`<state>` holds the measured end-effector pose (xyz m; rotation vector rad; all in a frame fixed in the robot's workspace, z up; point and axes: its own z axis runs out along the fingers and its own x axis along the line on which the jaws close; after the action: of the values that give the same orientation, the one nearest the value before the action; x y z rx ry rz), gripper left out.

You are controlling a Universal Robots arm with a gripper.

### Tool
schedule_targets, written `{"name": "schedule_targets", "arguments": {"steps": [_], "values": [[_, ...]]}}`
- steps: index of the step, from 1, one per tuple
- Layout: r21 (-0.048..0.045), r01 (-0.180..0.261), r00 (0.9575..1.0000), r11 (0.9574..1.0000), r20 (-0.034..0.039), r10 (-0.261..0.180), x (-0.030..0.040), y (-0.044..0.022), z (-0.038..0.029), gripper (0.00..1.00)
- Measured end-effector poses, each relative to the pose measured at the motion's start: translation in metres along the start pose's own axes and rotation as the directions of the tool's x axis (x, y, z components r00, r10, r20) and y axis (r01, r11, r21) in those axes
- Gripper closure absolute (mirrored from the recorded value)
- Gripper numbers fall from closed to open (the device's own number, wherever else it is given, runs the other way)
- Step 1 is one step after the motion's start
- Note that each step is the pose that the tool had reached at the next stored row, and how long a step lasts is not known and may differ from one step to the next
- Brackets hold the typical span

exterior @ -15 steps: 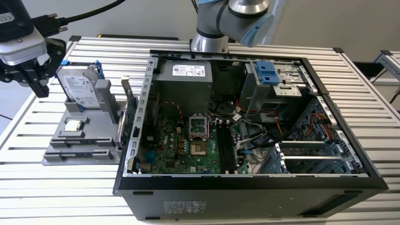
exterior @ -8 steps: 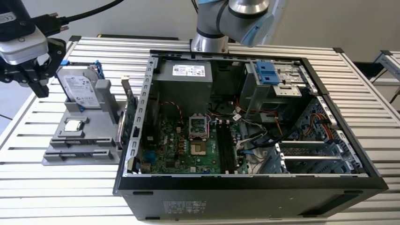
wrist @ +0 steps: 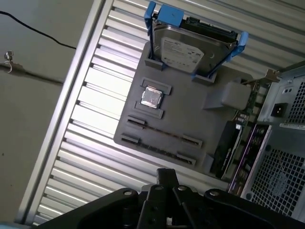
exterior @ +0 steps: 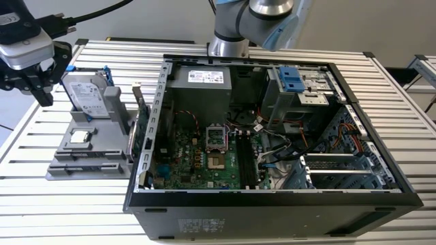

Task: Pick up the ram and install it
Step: 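Reach for the ram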

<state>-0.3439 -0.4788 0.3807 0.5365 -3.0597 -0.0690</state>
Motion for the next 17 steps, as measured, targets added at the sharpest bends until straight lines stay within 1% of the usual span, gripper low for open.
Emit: {"name": "schedule_targets", "arguments": {"steps": [17], "values": [[0.0014, 0.055, 0.9985, 0.9985, -0.0027, -0.055, 0.0001, 0.0001, 0.0000, 1.00]]}}
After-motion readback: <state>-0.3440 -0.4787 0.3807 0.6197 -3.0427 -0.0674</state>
